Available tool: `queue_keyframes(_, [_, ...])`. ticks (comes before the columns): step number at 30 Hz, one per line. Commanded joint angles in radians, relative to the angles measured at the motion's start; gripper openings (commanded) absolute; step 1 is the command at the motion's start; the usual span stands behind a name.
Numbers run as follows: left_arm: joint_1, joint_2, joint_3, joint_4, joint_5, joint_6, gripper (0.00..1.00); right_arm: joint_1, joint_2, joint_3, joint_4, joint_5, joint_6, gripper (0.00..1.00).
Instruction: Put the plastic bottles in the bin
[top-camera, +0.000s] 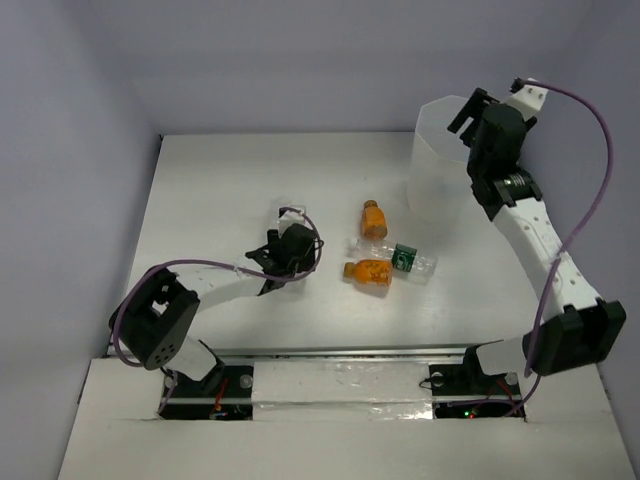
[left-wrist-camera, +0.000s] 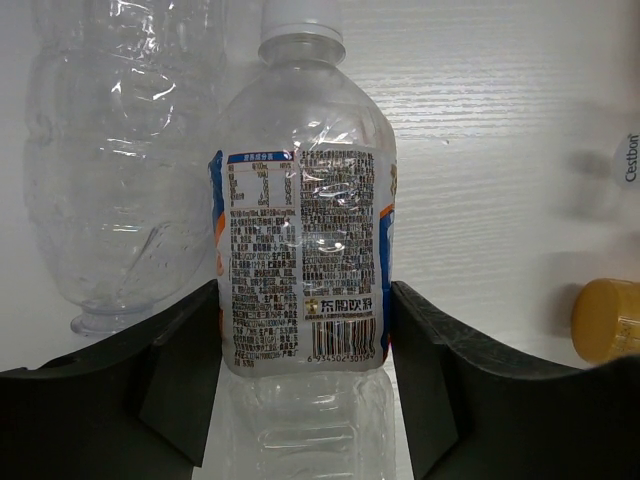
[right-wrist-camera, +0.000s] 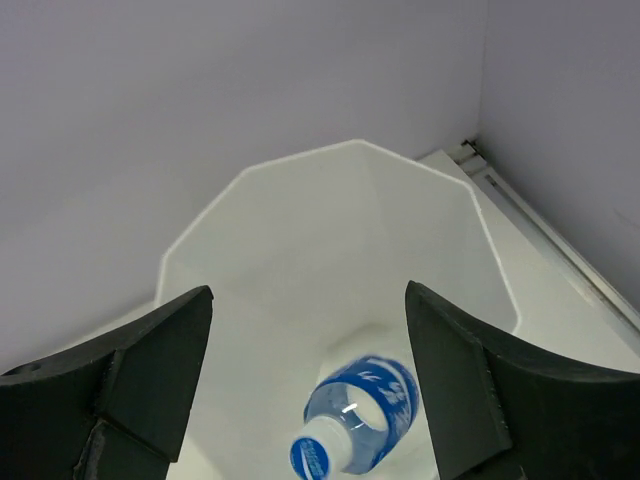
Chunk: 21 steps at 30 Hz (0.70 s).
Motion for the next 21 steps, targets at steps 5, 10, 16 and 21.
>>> queue_keyframes(5, [-0.057,-0.064,0.054,-0.017,-0.025,-0.013,0.35,-0.008,-0.29,-0.138,0.078,-0.11,0.101,0.82])
queue_keyframes(10, [-0.1,-0.185,0.103,-0.057,-0.019,-0.025,0.33,-0.008,-0.456,-0.31,0.108,-0.221,0.156,0.81])
queue_keyframes(16, [-0.125,-0.349,0.181,-0.031,0.076,-0.019,0.33,-0.008,-0.644,-0.479,0.118,-0.32,0.207,0.44])
queue_keyframes(21, [-0.125,-0.382,0.284,0.122,0.186,0.014,0.32,-0.008,-0.756,-0.627,0.095,-0.438,0.25,0.15])
